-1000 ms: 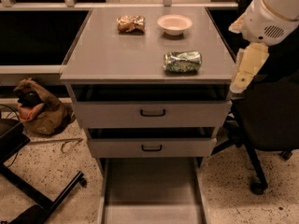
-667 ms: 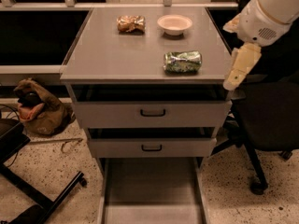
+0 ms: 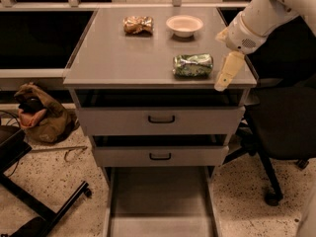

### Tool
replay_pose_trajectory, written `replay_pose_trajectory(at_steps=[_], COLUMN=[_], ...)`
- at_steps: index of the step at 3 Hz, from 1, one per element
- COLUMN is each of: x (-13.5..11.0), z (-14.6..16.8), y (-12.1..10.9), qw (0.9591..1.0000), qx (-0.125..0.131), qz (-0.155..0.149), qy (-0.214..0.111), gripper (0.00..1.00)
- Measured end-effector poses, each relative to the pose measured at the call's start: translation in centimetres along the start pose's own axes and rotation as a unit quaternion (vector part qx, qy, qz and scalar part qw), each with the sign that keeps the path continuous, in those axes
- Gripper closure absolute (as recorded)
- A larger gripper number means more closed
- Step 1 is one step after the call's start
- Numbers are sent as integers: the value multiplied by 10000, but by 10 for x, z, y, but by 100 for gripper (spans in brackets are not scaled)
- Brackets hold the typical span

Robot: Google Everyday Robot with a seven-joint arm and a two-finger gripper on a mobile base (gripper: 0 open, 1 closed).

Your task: Place green can into bottom drawer

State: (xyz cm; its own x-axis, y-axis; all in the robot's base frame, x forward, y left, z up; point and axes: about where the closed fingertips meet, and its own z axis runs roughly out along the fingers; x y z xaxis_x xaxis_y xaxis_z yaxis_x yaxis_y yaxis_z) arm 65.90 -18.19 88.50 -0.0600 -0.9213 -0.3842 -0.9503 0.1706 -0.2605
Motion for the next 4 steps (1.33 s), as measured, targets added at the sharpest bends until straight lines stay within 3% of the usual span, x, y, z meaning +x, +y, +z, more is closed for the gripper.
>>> replay_pose_trajectory(at_steps=[1,4], x=[-2,-47], z=[4,69], y=[-1,-33], qw=[10000,9959], qx=[-22,-519], qz=[-31,-635], qy=[-17,-373], gripper=[0,0])
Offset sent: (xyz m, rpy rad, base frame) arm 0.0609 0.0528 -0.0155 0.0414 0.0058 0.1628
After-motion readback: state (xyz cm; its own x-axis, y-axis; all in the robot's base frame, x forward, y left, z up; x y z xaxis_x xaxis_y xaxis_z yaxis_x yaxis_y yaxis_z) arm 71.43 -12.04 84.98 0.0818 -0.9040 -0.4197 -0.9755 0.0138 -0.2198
